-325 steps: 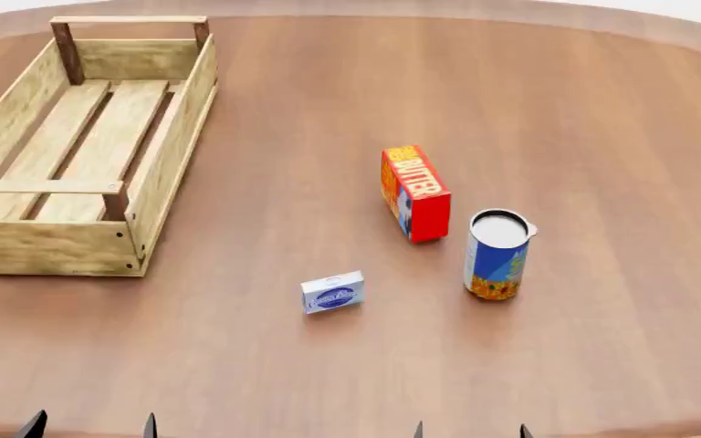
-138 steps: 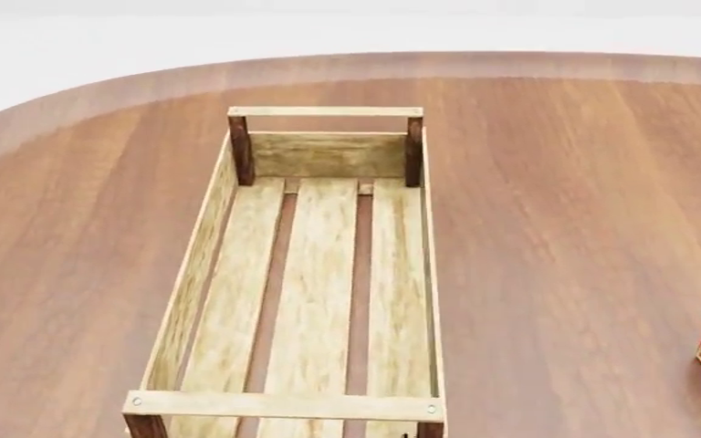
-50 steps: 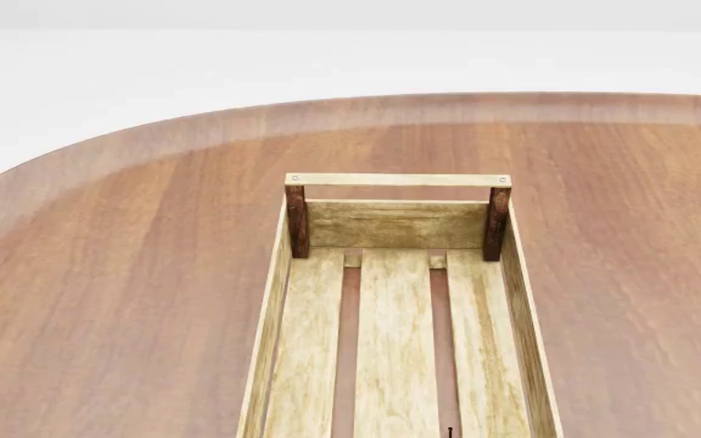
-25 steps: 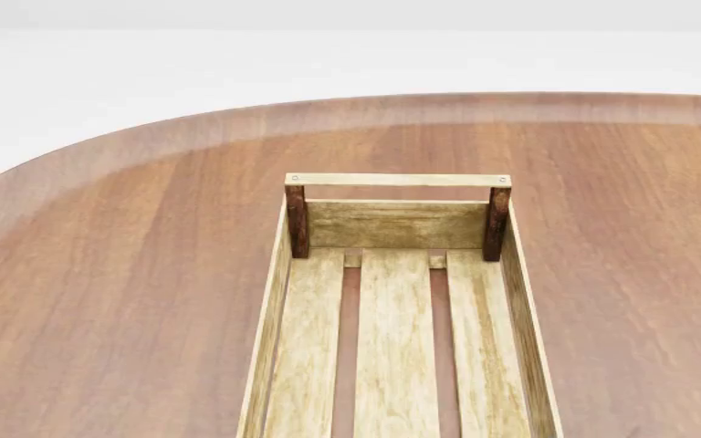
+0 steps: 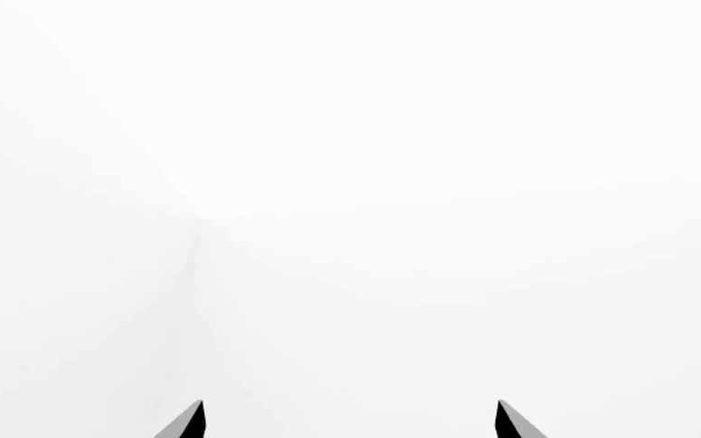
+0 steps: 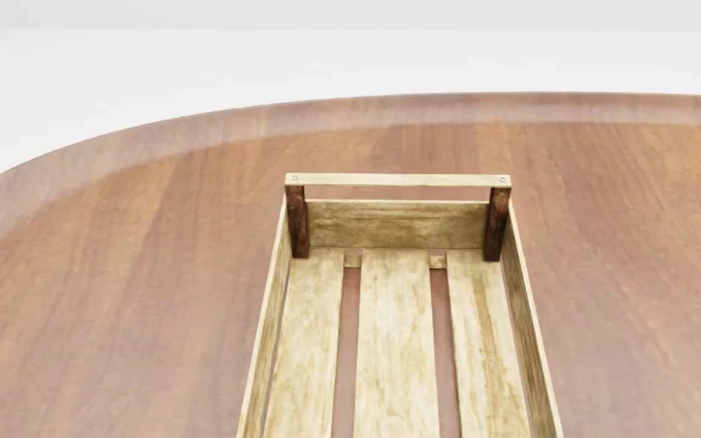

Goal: Pick up the cream cheese and put it in the tray.

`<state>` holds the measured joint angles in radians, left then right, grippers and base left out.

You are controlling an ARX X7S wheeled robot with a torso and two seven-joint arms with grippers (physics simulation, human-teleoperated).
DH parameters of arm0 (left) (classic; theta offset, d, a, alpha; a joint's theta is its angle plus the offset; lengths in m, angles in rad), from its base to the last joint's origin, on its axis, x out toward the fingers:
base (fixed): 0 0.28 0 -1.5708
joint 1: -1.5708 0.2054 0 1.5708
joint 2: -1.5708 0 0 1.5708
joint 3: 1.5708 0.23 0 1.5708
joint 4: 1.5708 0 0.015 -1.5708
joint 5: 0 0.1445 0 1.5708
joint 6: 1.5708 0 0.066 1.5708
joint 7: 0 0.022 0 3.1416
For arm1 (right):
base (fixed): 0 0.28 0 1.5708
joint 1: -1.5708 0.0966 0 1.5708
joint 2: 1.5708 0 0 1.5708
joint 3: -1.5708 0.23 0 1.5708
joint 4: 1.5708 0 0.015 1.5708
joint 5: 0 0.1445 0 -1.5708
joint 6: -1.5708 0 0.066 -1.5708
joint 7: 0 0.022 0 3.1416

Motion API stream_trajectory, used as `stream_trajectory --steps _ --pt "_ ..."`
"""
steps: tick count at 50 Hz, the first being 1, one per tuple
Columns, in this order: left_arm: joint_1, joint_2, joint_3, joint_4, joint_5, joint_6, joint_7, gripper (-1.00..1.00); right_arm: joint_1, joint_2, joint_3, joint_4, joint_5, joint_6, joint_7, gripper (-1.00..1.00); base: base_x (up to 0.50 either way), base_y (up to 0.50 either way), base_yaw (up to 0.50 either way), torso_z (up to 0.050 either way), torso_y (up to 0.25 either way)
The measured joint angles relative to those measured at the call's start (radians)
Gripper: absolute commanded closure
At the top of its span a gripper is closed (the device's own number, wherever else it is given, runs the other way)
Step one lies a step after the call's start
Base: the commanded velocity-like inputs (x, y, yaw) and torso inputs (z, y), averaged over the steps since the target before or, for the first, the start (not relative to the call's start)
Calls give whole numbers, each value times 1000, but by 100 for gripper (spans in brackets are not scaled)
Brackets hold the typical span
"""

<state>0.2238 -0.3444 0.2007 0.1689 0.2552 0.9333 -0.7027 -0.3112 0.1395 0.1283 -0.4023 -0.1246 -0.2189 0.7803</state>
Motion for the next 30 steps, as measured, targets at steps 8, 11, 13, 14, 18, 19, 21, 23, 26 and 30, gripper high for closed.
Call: stream_trajectory --steps 8,11,13,14,18,19,21,23,26,30 --pt "4 -3 0 6 4 0 -8 -100 -10 7 40 2 54 21 15 -100 0 0 0 0 0" --pt "5 -5 0 8 5 0 -10 -100 -13 10 52 4 76 27 18 -100 0 0 0 0 0" --pt "6 -6 0 9 6 0 -12 -100 -16 13 61 4 95 31 18 -100 0 0 0 0 0" --pt "6 -6 0 9 7 0 -13 -100 -17 15 65 5 103 33 17 -100 0 0 0 0 0" --pt "7 -7 1 11 9 -1 -16 -100 -22 22 79 4 134 41 16 -100 0 0 0 0 0" --pt "7 -8 1 11 9 -1 -17 -100 -24 24 83 4 142 42 15 -100 0 0 0 0 0" --pt "8 -9 2 12 10 -1 -19 -100 -27 28 91 3 157 44 14 -100 0 0 0 0 0" --pt "8 -9 2 13 11 -2 -20 -100 -30 32 98 4 170 46 12 -100 0 0 0 0 0" --pt "8 -10 3 14 13 -3 -22 -100 -32 39 106 9 191 48 9 -100 0 0 0 0 0" --pt "9 -12 4 15 14 -4 -26 -100 -32 47 114 18 215 53 4 -100 0 0 0 0 0"
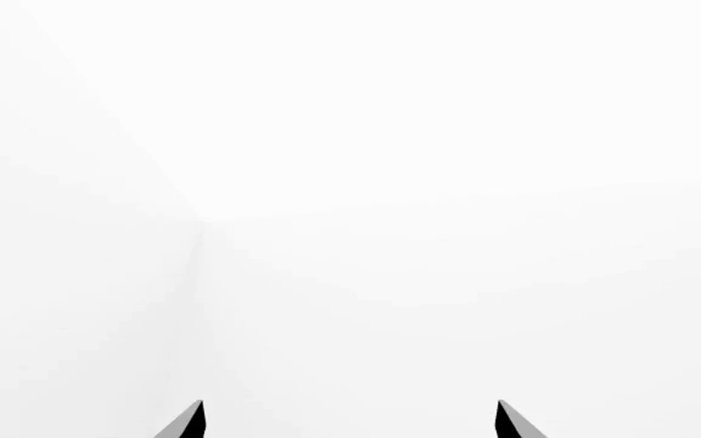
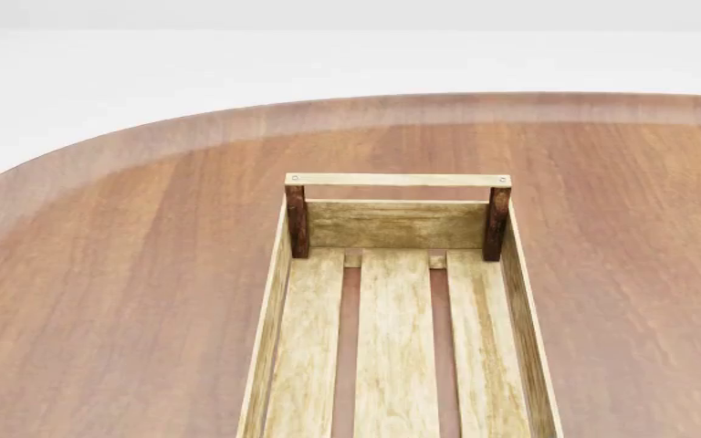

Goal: Pick up the cream cheese and put it in the tray.

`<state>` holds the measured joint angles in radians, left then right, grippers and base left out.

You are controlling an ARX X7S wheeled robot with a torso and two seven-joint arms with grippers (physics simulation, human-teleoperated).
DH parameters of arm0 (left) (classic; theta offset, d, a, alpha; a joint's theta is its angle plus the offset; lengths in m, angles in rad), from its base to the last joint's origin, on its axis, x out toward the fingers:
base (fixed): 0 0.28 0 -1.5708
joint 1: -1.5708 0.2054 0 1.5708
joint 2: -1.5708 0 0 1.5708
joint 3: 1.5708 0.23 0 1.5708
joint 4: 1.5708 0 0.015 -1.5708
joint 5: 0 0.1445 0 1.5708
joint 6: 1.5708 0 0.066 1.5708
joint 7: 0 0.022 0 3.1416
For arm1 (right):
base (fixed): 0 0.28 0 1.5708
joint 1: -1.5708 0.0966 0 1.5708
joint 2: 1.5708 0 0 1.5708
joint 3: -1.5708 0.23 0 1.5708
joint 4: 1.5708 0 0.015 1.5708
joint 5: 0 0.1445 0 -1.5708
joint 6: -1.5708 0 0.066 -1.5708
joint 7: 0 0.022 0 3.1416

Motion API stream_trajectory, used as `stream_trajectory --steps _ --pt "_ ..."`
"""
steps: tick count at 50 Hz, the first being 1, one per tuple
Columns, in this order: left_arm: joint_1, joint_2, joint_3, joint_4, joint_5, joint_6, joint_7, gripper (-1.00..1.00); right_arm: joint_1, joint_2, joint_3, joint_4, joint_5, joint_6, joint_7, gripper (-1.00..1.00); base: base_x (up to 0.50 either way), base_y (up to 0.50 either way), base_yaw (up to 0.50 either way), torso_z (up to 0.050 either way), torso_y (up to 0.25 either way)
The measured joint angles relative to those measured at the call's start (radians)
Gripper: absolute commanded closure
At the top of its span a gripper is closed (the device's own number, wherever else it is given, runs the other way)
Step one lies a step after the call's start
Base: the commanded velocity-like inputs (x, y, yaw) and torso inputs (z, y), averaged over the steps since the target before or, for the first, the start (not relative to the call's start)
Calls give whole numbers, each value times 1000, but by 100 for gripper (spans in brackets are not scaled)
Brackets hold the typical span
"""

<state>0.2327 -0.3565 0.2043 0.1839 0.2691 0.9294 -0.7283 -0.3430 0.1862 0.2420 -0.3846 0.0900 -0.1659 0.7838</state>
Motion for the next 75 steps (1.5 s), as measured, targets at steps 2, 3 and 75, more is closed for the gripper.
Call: stream_trajectory --steps 2,3,75 --pt "0 -1 0 1 1 -1 -2 -100 0 4 3 3 14 4 -3 -100 0 0 0 0 0" --pt "0 -1 1 1 1 -1 -2 -100 0 6 5 3 20 8 -5 -100 0 0 0 0 0" --pt "12 -39 16 27 -4 -10 -55 -100 -55 32 130 98 329 113 -14 -100 0 0 0 0 0"
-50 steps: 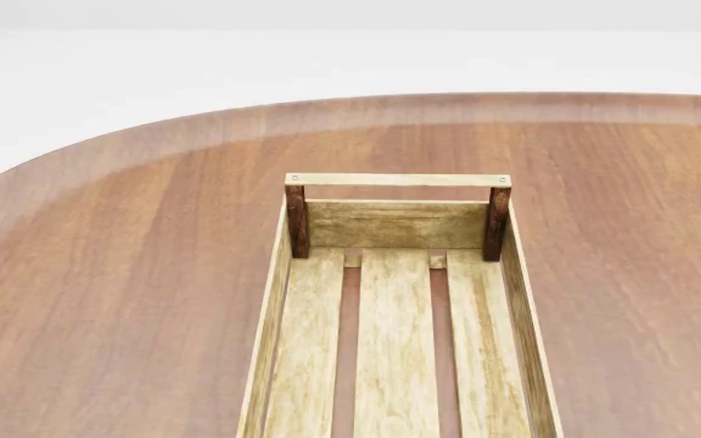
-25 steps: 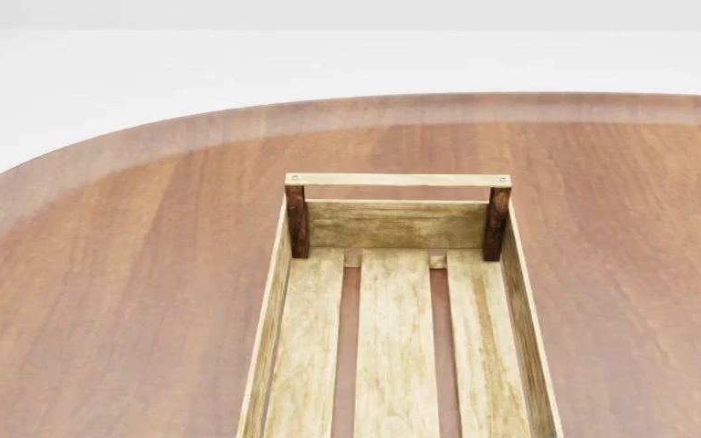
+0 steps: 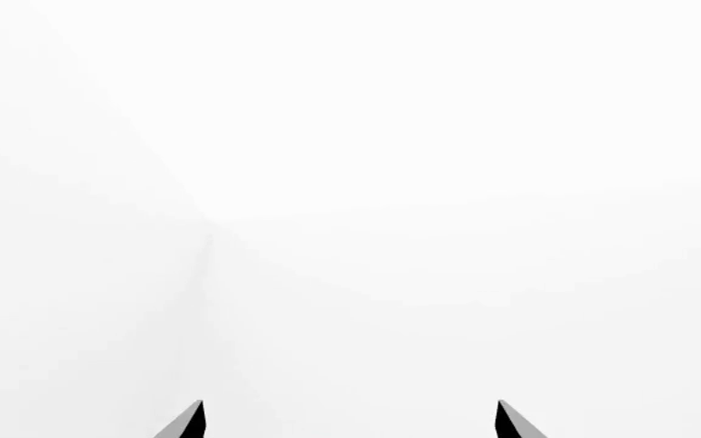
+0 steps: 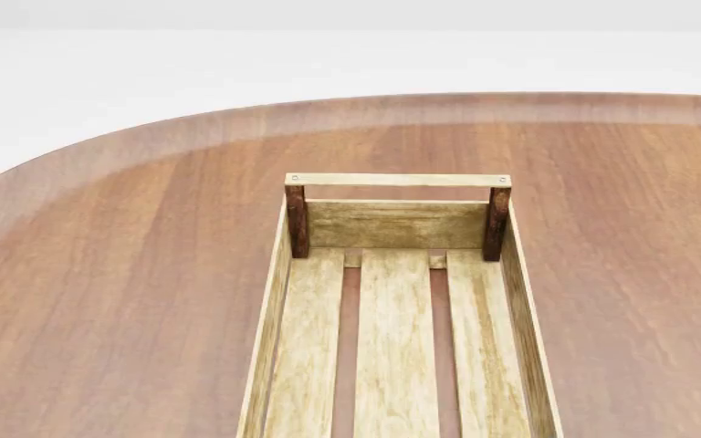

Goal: Pick up the cream cheese and put it in the tray.

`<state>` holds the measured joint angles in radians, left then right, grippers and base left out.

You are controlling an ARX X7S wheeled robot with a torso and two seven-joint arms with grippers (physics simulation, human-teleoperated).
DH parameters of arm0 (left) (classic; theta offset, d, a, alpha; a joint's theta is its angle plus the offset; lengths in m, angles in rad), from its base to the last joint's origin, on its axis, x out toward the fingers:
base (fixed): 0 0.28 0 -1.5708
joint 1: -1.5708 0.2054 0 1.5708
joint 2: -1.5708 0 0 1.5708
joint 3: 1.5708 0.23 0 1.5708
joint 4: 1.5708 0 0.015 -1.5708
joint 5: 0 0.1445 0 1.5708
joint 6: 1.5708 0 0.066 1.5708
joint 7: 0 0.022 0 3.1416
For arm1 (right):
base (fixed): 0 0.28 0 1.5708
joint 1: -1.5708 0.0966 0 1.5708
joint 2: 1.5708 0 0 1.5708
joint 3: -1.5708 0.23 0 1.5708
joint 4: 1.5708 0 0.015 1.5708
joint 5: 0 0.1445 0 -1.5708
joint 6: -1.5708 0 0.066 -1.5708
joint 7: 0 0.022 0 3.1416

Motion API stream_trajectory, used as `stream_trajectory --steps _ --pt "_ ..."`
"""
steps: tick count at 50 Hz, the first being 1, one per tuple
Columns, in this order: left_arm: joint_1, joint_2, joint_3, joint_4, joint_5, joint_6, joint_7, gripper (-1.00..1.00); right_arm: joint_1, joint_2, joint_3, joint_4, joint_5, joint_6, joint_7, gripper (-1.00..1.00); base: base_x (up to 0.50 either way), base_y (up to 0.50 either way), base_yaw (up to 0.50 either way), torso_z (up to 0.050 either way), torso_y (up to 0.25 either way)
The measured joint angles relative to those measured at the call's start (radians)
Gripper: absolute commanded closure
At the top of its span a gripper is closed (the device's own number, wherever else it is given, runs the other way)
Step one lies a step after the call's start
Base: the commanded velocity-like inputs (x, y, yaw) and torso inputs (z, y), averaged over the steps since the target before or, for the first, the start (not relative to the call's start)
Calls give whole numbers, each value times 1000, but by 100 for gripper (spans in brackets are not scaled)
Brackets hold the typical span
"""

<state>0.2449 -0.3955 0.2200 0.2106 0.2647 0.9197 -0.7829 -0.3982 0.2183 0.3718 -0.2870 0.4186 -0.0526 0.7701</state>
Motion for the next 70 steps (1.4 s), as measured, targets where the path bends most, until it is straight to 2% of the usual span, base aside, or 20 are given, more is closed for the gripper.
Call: stream_trajectory --steps 43,70 --pt "14 -24 4 20 1 1 -29 -100 35 32 -19 125 85 78 -36 -100 0 0 0 0 0" --pt "11 -29 11 19 10 -6 -45 -100 59 36 8 237 145 40 -100 -100 0 0 0 0 0"
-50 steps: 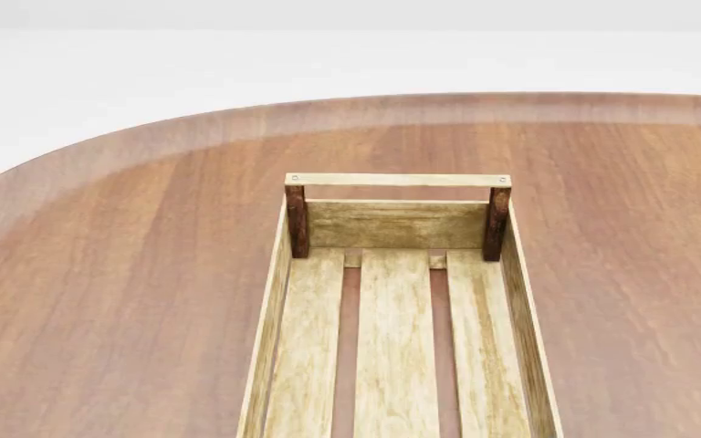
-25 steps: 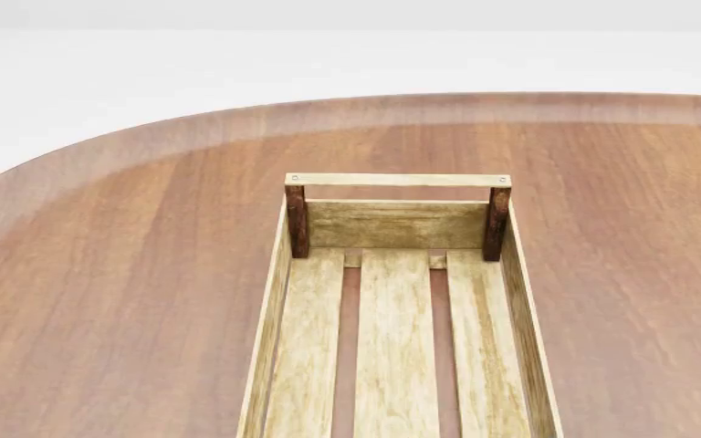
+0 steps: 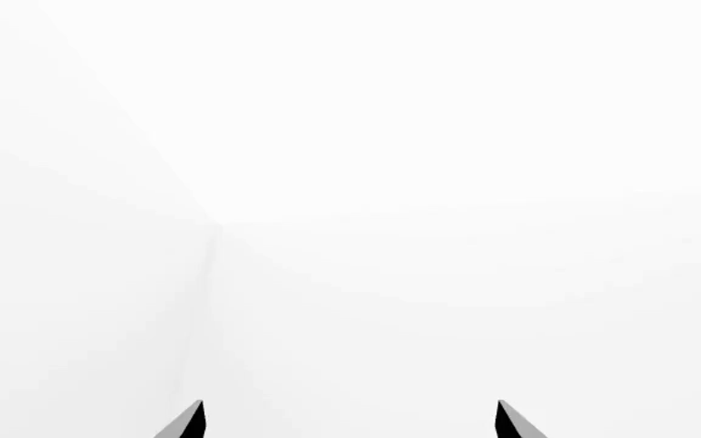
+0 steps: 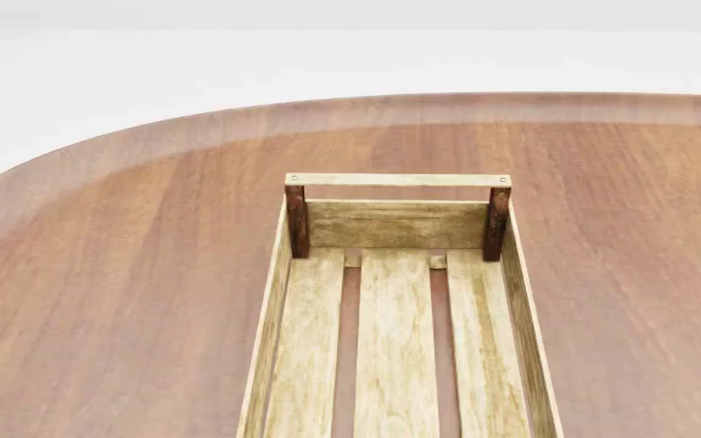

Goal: Pick up the cream cheese and put it in the tray.

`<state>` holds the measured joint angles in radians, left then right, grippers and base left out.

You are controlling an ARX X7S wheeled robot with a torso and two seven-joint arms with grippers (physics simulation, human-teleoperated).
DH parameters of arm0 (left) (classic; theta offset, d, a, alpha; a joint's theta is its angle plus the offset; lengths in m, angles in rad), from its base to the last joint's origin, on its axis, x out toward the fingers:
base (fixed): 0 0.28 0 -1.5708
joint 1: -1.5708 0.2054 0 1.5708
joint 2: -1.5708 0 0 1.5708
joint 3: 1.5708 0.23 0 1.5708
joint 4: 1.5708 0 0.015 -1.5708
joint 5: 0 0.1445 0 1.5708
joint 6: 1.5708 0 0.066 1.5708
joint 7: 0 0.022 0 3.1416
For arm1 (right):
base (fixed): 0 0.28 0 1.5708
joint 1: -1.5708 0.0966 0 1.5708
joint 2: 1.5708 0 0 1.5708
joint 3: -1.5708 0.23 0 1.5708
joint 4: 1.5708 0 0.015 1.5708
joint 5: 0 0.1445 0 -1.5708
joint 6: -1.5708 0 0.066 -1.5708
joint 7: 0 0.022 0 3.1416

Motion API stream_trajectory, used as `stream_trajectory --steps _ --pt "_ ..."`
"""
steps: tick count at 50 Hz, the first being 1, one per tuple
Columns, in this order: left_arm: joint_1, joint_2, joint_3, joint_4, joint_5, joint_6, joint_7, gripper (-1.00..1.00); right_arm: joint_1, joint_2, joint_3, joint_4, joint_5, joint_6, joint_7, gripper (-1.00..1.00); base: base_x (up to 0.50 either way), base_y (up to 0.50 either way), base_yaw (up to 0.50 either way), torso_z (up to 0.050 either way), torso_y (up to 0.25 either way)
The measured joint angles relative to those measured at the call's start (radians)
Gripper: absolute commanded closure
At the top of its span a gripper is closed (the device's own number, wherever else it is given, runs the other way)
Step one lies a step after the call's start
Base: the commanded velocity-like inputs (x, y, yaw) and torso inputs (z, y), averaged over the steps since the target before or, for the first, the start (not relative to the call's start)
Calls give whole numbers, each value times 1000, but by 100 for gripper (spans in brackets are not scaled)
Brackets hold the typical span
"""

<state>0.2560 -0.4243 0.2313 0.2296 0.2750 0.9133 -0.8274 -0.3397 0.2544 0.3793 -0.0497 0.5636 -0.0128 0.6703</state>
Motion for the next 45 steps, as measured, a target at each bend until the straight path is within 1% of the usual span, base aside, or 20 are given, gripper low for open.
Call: stream_trajectory --steps 19,45 --pt "-8 -3 10 -6 4 -7 -7 -100 11 4 25 54 58 -31 -57 -100 0 0 0 0 0" --pt "-11 -8 21 -2 11 -18 -16 -100 37 8 35 127 80 -45 -81 -100 0 0 0 0 0"
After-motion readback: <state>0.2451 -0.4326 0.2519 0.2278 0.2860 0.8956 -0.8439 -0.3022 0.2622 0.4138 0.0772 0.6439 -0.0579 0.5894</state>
